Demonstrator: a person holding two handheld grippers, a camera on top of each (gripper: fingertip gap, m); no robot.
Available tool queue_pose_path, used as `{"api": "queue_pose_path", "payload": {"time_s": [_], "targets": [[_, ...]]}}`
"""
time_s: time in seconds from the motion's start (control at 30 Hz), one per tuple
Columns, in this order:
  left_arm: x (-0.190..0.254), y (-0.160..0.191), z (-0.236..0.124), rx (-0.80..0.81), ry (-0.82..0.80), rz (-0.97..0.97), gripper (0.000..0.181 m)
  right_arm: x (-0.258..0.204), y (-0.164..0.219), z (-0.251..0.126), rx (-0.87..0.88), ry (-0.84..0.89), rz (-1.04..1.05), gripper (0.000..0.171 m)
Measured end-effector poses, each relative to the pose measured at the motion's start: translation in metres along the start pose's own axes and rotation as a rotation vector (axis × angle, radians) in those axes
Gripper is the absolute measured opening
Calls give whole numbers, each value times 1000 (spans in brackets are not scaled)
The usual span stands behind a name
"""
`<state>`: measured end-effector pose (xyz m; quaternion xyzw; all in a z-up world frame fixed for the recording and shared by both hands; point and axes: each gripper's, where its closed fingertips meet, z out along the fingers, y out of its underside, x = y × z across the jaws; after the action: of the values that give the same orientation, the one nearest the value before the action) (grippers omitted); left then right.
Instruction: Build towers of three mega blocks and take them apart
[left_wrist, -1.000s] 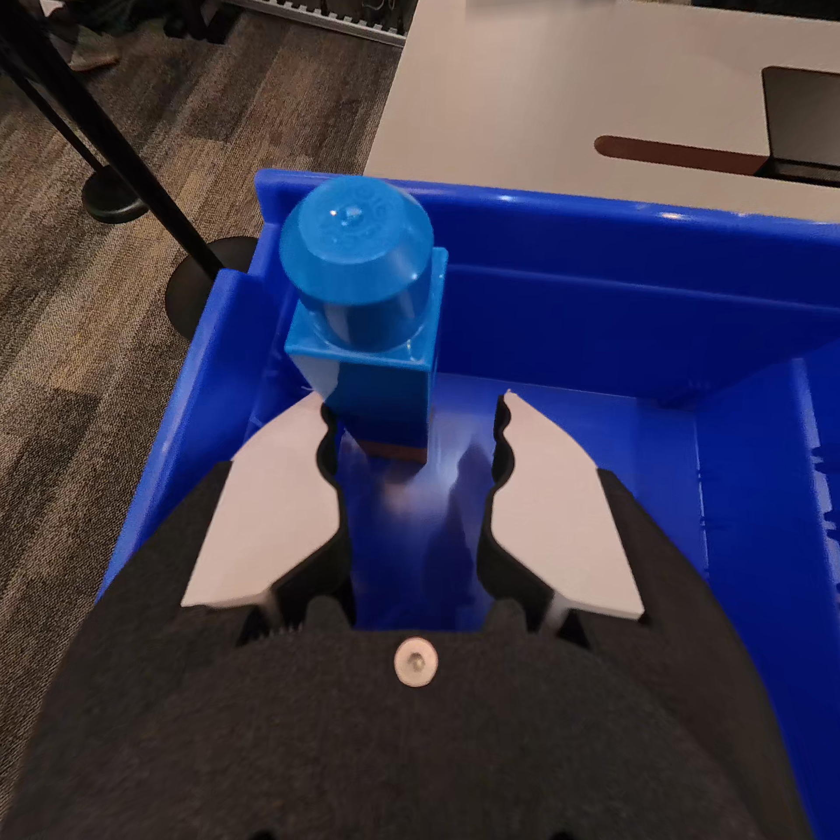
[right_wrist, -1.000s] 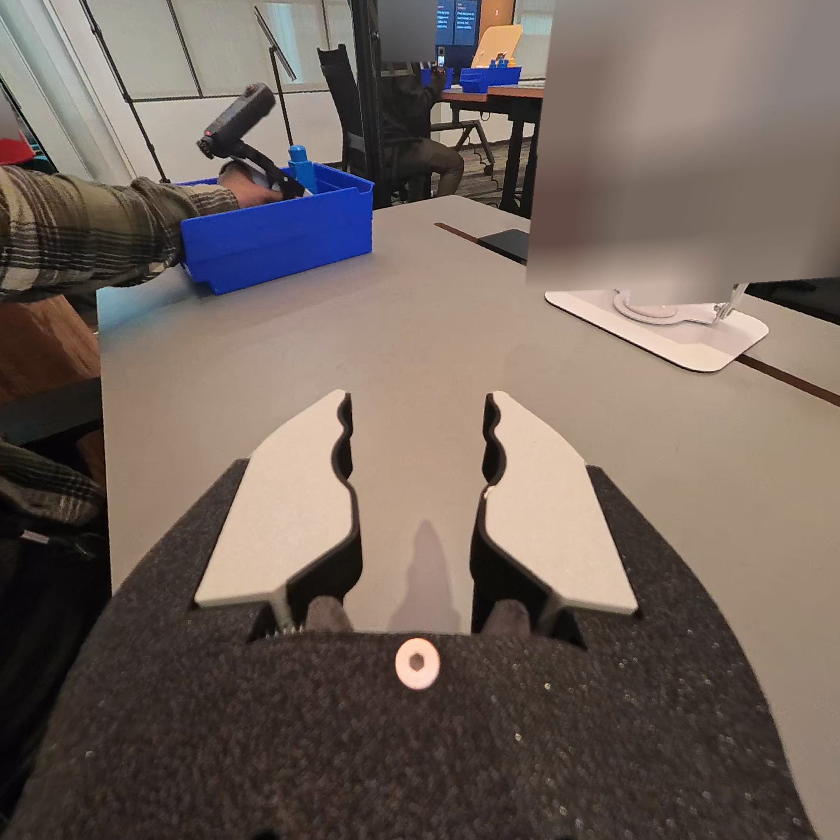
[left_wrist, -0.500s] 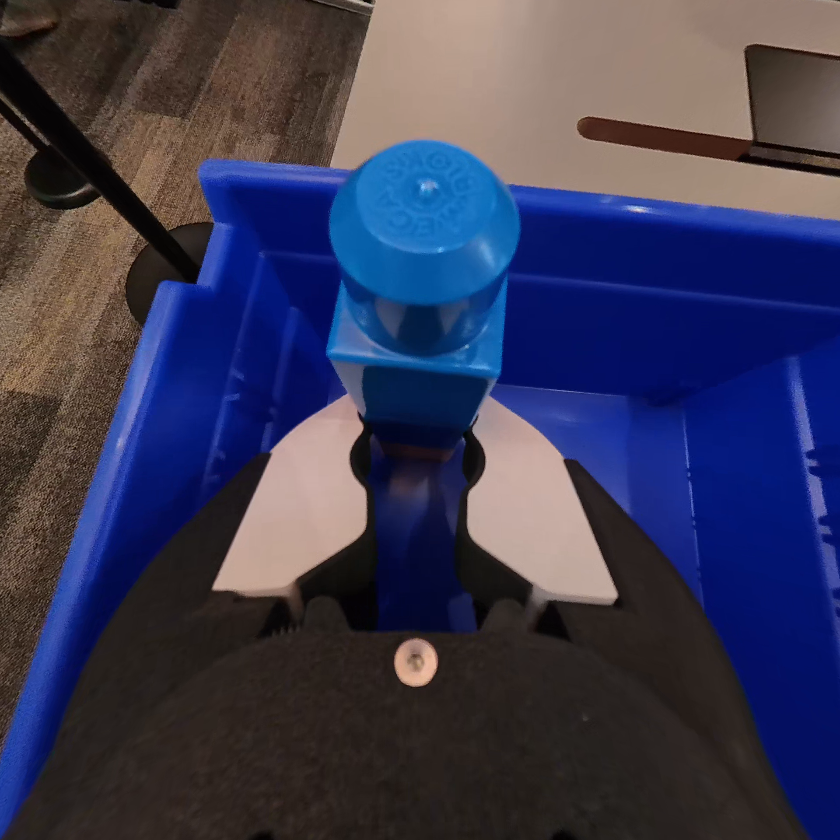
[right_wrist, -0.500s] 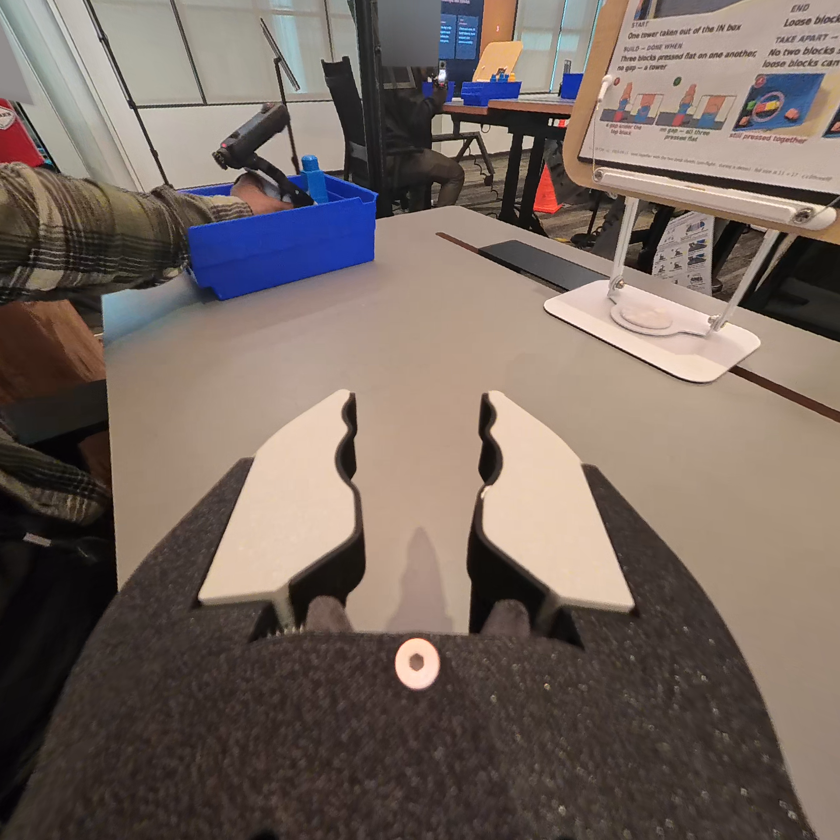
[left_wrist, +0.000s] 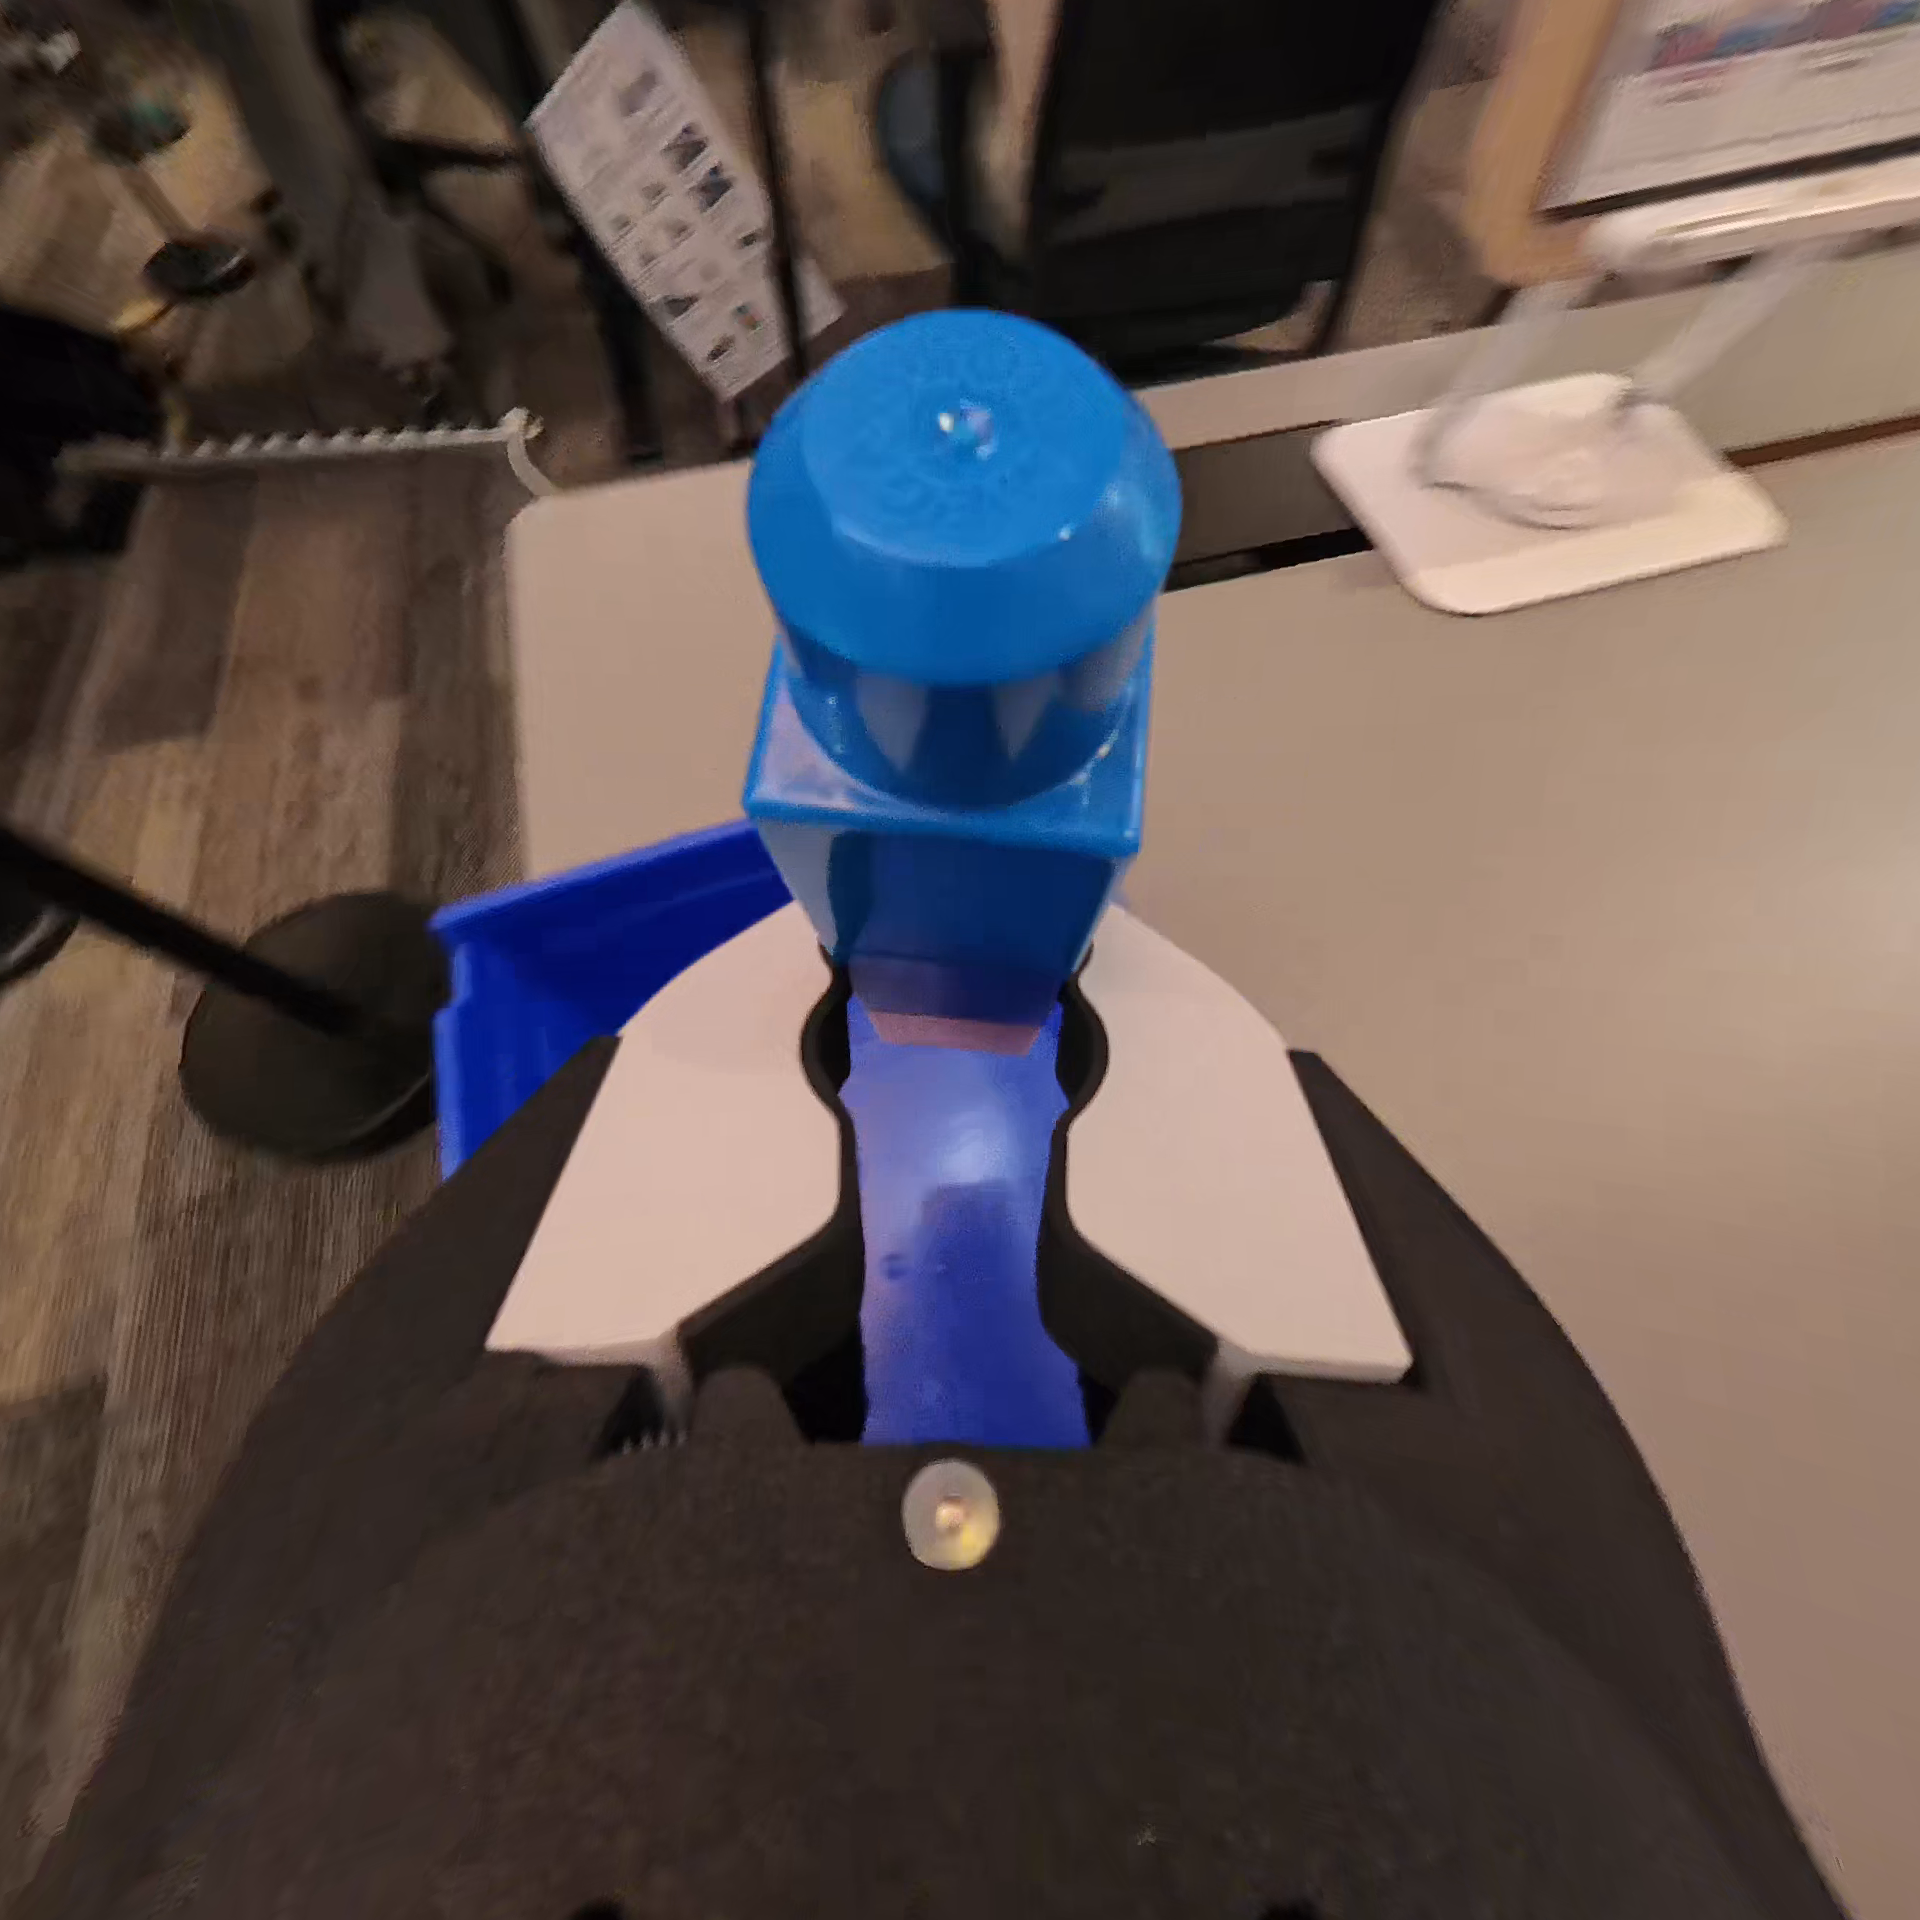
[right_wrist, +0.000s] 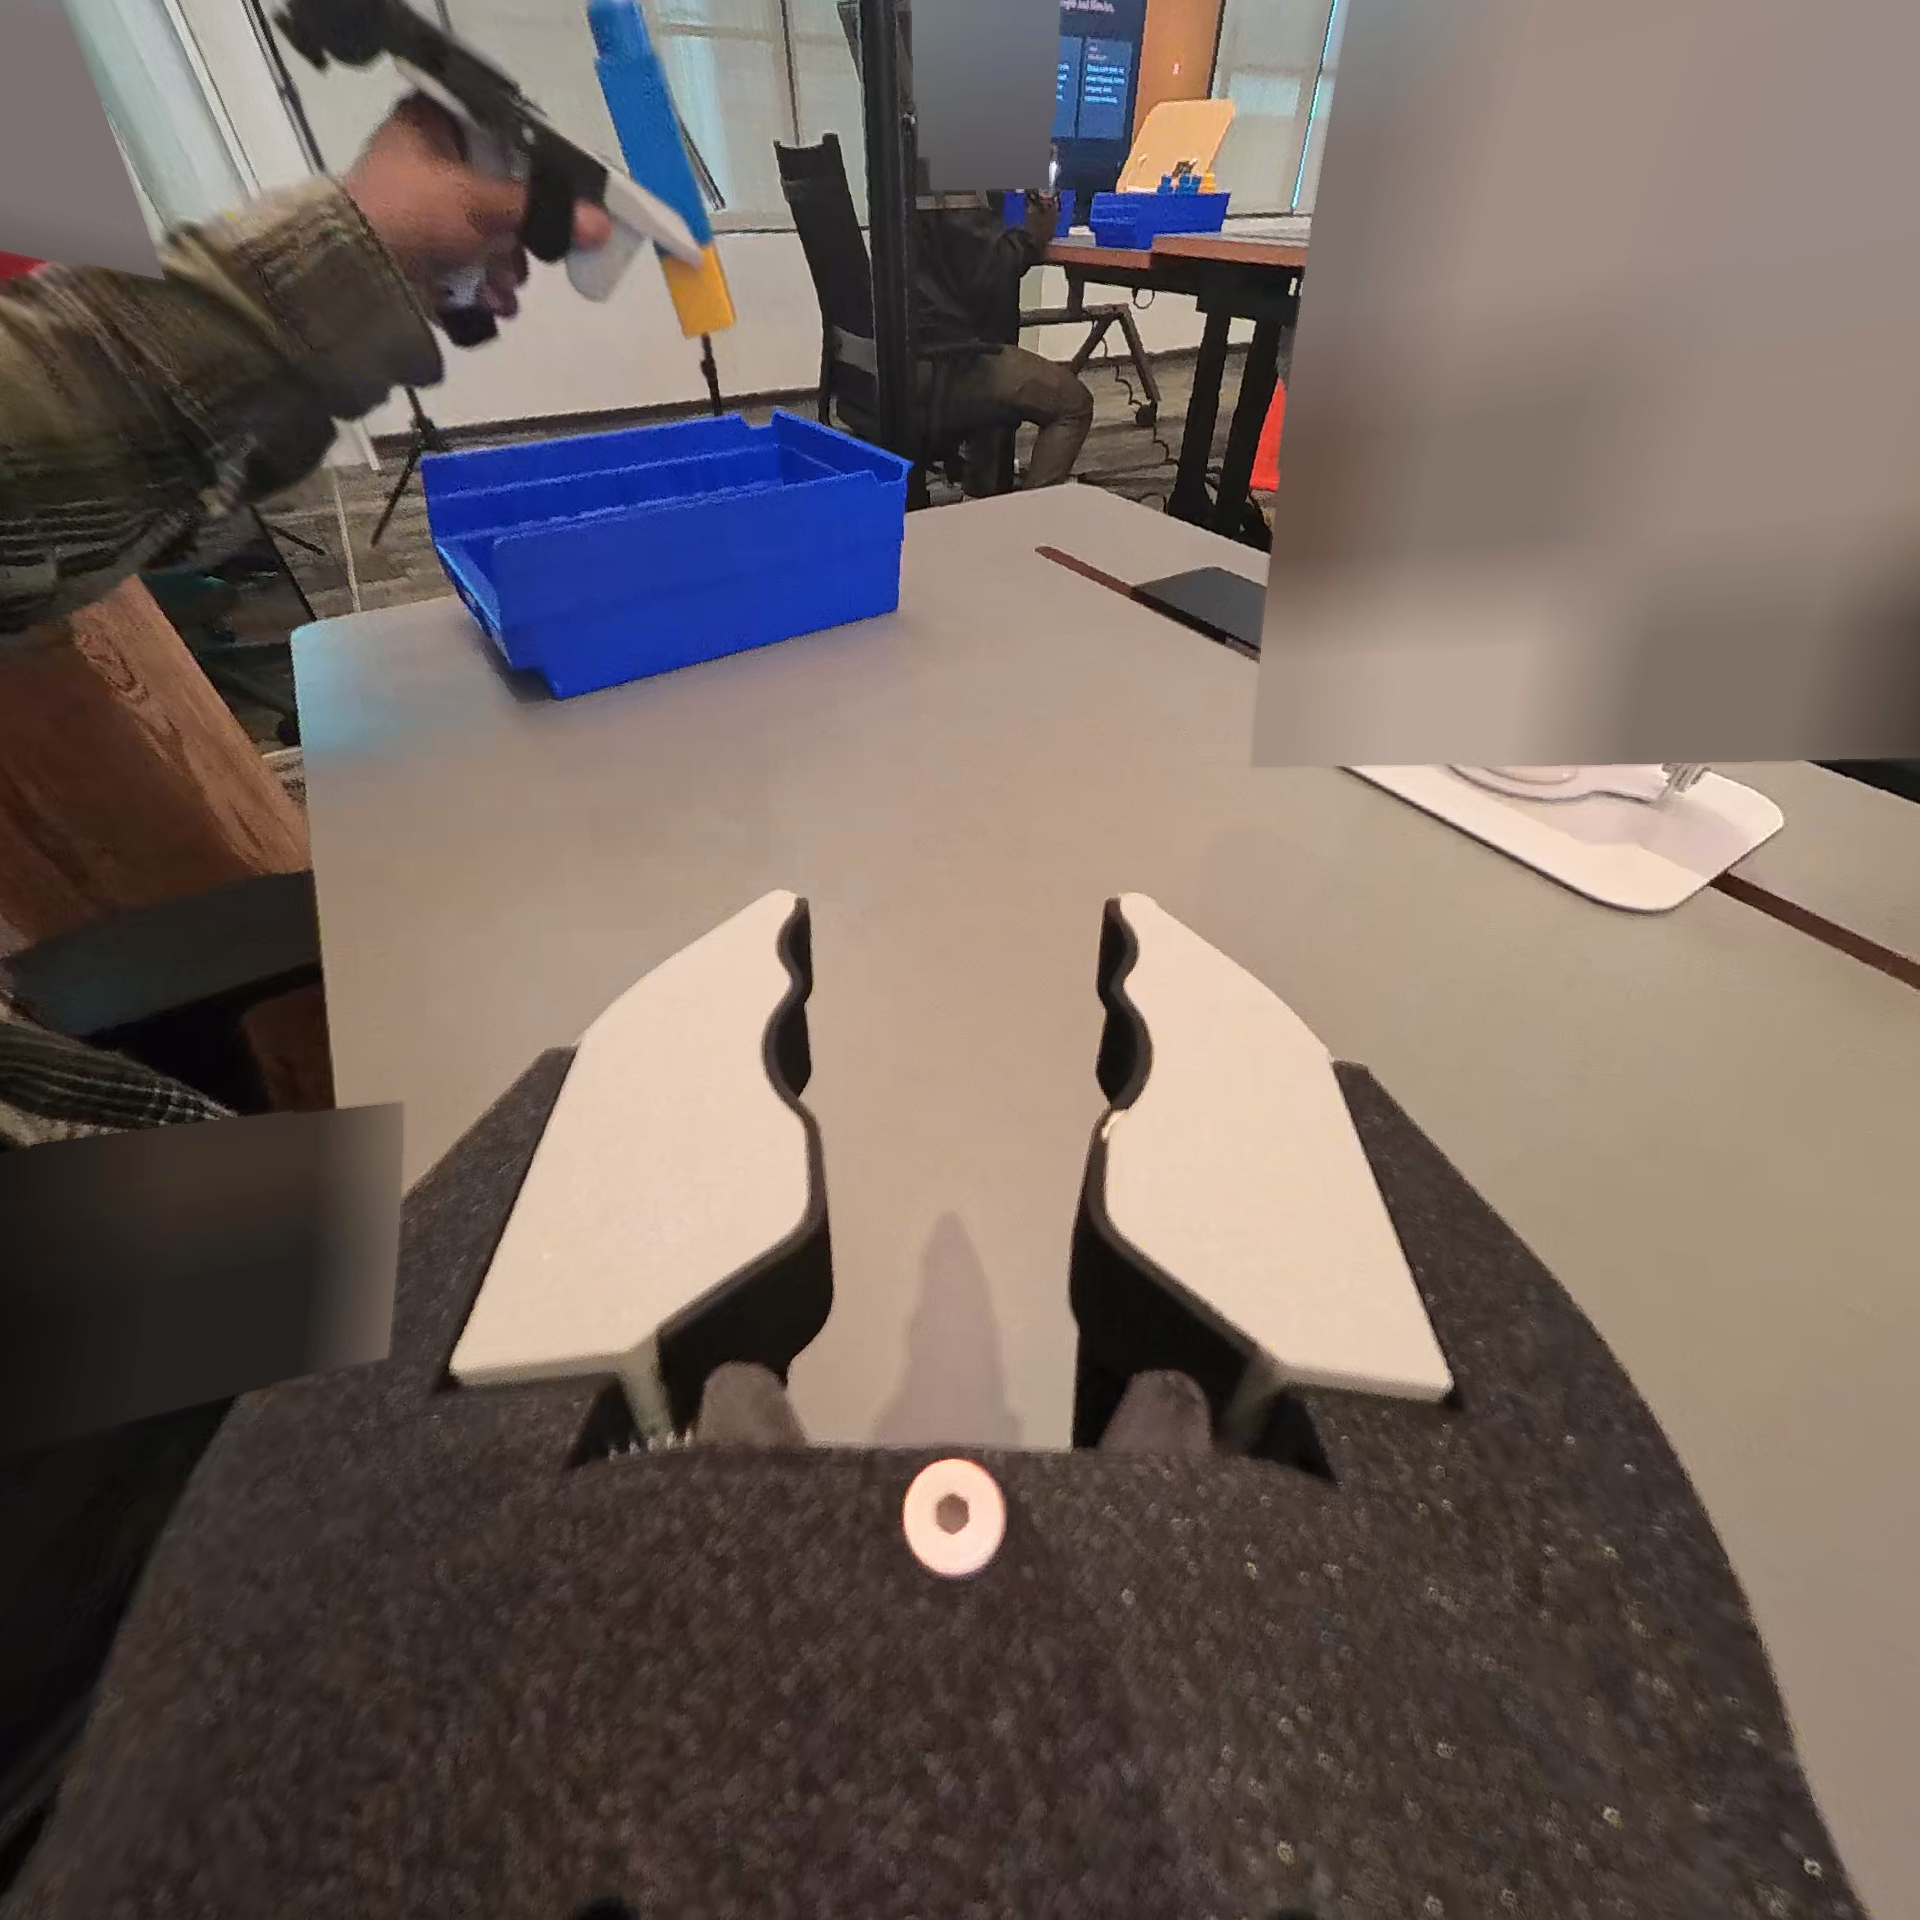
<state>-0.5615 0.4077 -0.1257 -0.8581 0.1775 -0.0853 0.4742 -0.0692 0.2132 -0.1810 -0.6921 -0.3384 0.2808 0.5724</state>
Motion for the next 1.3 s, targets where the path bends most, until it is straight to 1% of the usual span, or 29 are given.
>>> {"api": "queue_pose_path", "payload": {"time_s": [0.07,0.1,0.17,0.27,0.33,0.4,0.5,0.6,0.73,0.8,0.83,0.93,0.97,1.0,1.03,1.07,1.13,1.2,1.3], "targets": [[58,-19,-12,-11,126,106,36,-3,-12,3,3,-18,-12,53],[90,-23,-14,-26,191,162,36,-5,-19,5,2,-31,-19,53],[158,-19,-15,-67,331,271,36,-11,-35,13,4,-69,-38,55],[256,3,-8,-116,570,379,36,-26,-61,30,24,-165,-47,57],[311,22,0,-143,721,404,36,-34,-72,44,28,-234,-29,59],[352,43,9,-185,836,426,36,-42,-80,58,21,-311,-7,60],[395,67,19,-238,964,437,36,-47,-78,80,-31,-377,-5,63],[419,80,22,-263,1044,451,36,-48,-68,96,-94,-428,-8,65],[432,86,24,-278,1095,463,36,-51,-53,108,-160,-482,-4,63],[435,87,25,-279,1113,466,37,-58,-49,109,-176,-541,0,49],[437,86,25,-272,1127,467,37,-58,-48,110,-180,-549,-7,37],[441,81,24,-208,1165,455,37,-57,-54,108,-121,-581,4,36],[443,78,24,-172,1185,433,44,-54,-60,107,-70,-580,27,36],[445,75,26,-133,1194,407,57,-50,-67,105,-19,-576,61,36],[445,73,29,-93,1195,384,66,-46,-73,104,34,-573,101,36],[446,71,32,-60,1200,360,68,-42,-78,102,81,-575,141,36],[449,66,34,3,1236,301,70,-36,-81,100,140,-575,187,35],[451,61,34,51,1271,252,70,-37,-75,100,148,-578,194,35],[455,60,32,85,1305,246,64,-36,-68,100,147,-574,201,35]]}}
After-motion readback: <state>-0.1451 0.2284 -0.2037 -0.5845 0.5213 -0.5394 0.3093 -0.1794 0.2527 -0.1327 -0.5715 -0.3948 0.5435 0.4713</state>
